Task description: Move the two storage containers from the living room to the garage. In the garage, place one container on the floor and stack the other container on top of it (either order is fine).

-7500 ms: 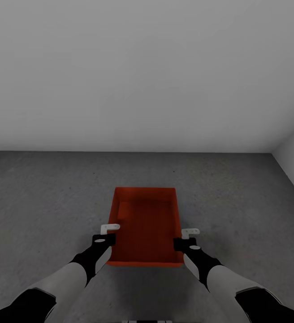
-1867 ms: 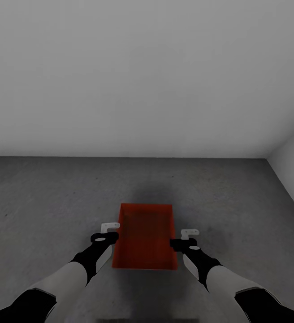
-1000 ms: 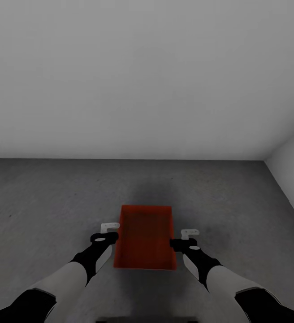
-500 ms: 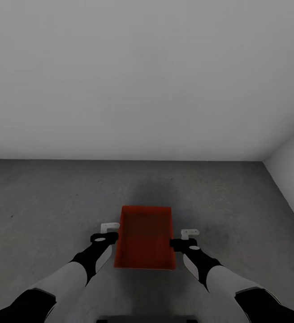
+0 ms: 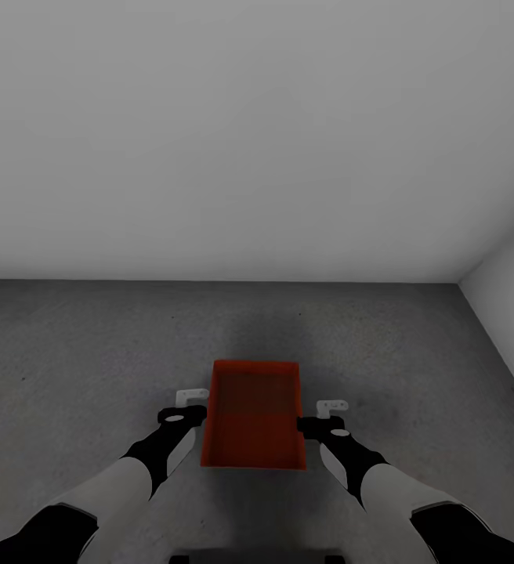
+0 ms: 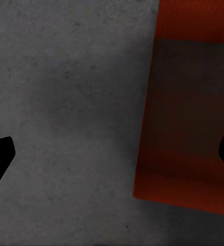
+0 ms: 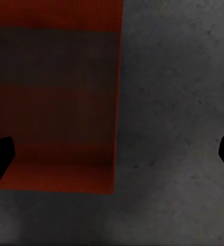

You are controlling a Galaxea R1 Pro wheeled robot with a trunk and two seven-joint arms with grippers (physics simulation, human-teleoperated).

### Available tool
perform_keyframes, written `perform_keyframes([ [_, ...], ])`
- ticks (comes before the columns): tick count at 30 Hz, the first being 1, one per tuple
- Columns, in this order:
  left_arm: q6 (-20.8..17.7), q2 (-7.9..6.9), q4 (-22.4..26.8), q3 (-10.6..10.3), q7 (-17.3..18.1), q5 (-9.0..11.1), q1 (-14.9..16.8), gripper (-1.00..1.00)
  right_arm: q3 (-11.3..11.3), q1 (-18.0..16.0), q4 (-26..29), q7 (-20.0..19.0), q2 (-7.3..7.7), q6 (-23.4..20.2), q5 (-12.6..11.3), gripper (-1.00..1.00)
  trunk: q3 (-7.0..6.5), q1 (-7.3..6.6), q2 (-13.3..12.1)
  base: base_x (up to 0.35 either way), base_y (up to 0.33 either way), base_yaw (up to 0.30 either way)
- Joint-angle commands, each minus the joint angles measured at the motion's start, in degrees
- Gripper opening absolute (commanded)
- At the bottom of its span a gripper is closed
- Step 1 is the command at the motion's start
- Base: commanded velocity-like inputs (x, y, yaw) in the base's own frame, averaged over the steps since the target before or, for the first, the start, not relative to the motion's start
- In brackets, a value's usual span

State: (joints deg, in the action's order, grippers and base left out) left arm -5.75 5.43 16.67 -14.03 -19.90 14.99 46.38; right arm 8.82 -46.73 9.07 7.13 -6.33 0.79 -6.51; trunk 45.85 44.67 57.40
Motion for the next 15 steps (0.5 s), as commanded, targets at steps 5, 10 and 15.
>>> perform_keyframes([
  [5, -0.3, 0.02, 0.3, -0.5, -0.4, 0.5, 0.0, 1.0, 0.5, 0.0, 0.0, 0.3, 0.0, 0.1, -0.6, 1.0, 0.03, 0.0, 0.0, 0.0, 0.0, 0.0],
  [10, -0.3, -0.04, 0.2, -0.5, -0.4, 0.5, 0.0, 1.0, 0.5, 0.0, 0.0, 0.3, 0.0, 0.1, -0.6, 1.0, 0.03, 0.0, 0.0, 0.0, 0.0, 0.0],
  [15, -0.3, 0.0, 0.0, -0.5, -0.4, 0.5, 0.0, 1.0, 0.5, 0.0, 0.0, 0.4, 0.0, 0.1, -0.6, 1.0, 0.03, 0.0, 0.0, -0.061, 0.03, 0.0],
])
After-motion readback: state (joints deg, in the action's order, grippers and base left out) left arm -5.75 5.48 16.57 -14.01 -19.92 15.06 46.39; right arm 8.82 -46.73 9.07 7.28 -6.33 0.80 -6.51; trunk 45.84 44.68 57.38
